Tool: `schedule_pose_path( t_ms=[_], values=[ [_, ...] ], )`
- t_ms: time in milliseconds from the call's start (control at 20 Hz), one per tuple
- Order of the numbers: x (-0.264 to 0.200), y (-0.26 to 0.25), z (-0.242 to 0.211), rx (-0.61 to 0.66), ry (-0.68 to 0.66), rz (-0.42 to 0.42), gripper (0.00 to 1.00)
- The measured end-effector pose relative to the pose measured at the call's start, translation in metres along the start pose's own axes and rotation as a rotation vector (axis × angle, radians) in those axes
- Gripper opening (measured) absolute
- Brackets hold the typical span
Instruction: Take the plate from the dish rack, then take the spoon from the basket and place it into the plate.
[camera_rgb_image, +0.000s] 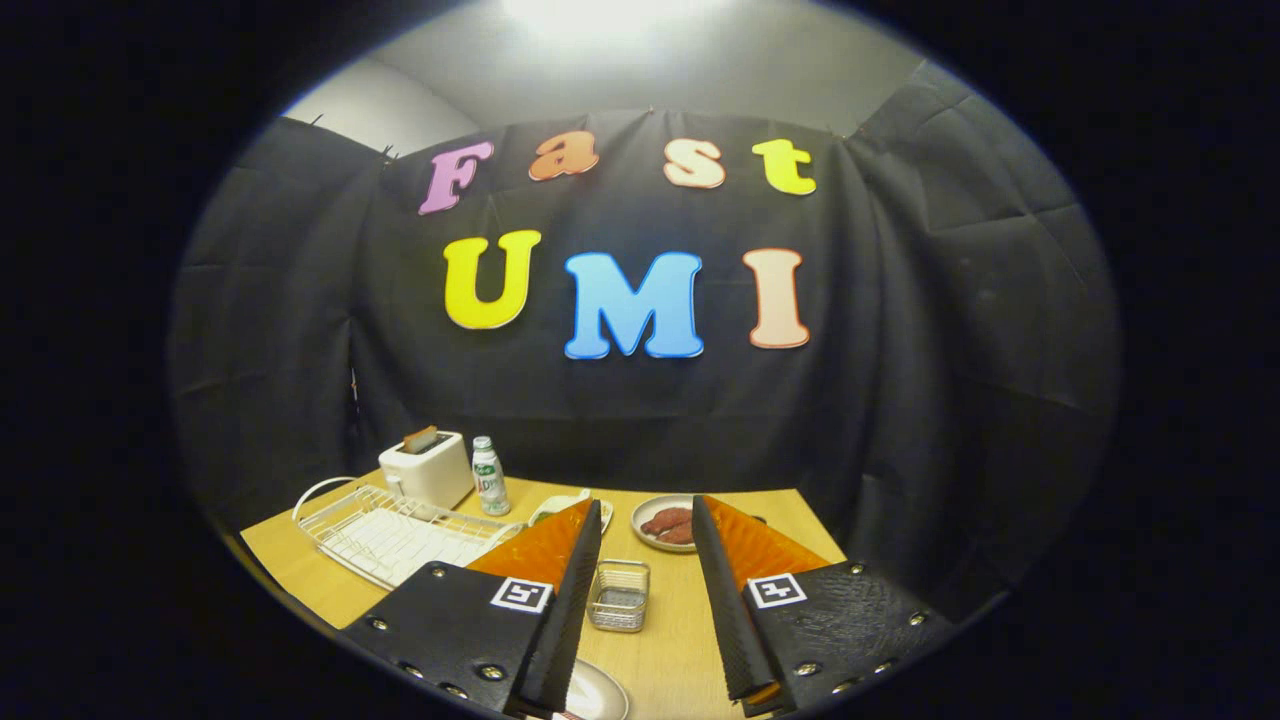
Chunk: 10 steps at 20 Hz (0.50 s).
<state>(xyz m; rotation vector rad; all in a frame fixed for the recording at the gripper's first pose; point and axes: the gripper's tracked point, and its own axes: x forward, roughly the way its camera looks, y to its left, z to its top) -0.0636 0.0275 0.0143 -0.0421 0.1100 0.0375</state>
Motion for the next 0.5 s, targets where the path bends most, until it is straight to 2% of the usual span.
schedule_pose_path(
  t_ms=[50,150,200,500],
  values=[
    [-0.002,-0.006,0.011,0.015,-0.034,-0.005,0.57],
    [-0.002,-0.016,0.020,0.030,-0.082,-0.034,0.99],
    [-0.004,-0.020,0.019,0.036,-0.090,-0.039,0.96],
    [0.005,-0.039,0.011,-0.007,-0.114,-0.025,0.96]
  ],
)
